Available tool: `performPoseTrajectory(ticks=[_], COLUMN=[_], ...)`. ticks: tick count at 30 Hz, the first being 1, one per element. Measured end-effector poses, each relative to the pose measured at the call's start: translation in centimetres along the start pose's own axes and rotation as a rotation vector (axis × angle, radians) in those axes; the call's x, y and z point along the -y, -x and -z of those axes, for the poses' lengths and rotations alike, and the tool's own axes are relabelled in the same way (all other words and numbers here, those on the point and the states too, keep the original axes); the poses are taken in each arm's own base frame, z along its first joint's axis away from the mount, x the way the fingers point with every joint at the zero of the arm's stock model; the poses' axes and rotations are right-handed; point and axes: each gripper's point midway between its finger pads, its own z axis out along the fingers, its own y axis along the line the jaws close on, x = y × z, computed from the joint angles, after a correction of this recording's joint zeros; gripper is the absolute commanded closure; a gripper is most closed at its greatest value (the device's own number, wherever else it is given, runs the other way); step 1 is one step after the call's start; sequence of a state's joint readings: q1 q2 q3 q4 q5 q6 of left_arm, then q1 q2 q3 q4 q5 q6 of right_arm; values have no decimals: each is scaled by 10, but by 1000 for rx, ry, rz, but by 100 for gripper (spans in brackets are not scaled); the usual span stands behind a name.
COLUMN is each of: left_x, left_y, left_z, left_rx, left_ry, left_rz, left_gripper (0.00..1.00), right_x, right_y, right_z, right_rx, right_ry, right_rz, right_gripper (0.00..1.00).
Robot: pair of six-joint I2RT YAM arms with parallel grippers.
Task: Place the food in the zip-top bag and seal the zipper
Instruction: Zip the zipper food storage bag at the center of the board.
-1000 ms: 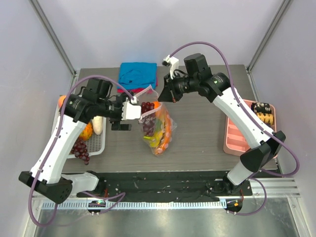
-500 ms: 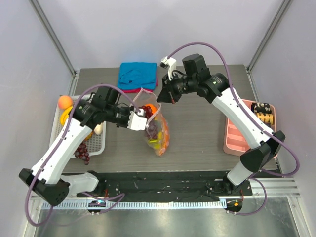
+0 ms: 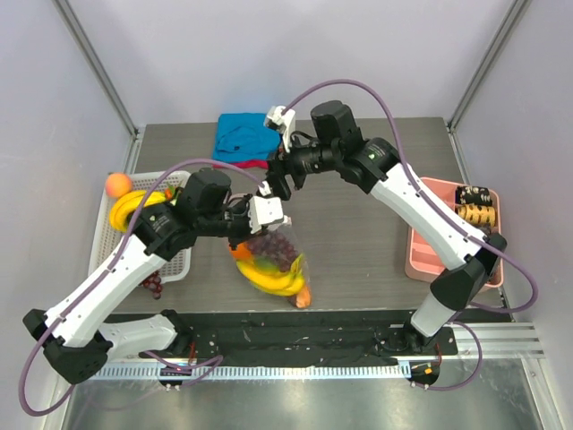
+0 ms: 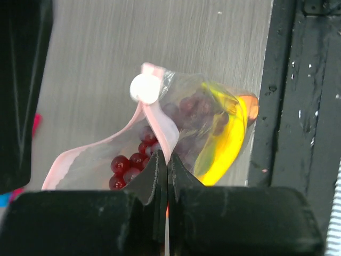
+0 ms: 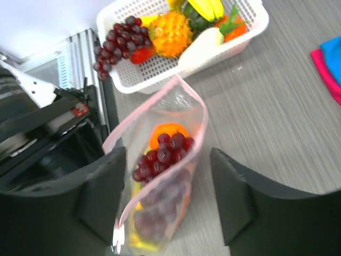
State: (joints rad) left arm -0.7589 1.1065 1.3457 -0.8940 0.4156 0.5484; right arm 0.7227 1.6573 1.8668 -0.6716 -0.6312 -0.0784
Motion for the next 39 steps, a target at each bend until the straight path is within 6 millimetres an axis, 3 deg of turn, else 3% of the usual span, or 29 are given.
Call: performPoseTrajectory(ticks=[4, 8, 13, 16, 22, 28, 30, 34, 37, 39], left_x=[-3, -10, -9, -8, -5, -1, -1, -2, -2, -3], left_y=[-16, -10, -7, -5, -5, -7, -8, -7, -8, -8], left_z=[-9, -9, -6, -2, 2, 7, 7, 6, 4, 4], left_rx=[-37, -15, 16, 28, 38, 49, 51, 55, 58, 60], left_ry=[52, 101, 124, 132, 132, 137, 137, 140, 141, 142], left_rz=[136, 208, 246, 254, 246, 239, 238, 234, 232, 231], left_gripper=[100, 100, 100, 100, 100, 100, 100, 100, 100, 100], right_x=[4, 1, -23, -38, -34, -23, -25, -31, -34, -35], right_y=[-14, -24, -30, -41, -70, -87, -86, -89, -88, -86], right_z=[17, 53, 99, 110, 87, 57, 48, 37, 35, 36], right_rx=[-9, 9, 87, 130, 127, 97, 100, 91, 93, 95], right_ry=[-65, -147, -191, -170, -120, -79, -58, -24, -15, -16], right_rz=[14, 21, 64, 92, 90, 42, 35, 28, 29, 29], right_gripper=[28, 29, 29, 29, 29, 40, 48, 80, 96, 99])
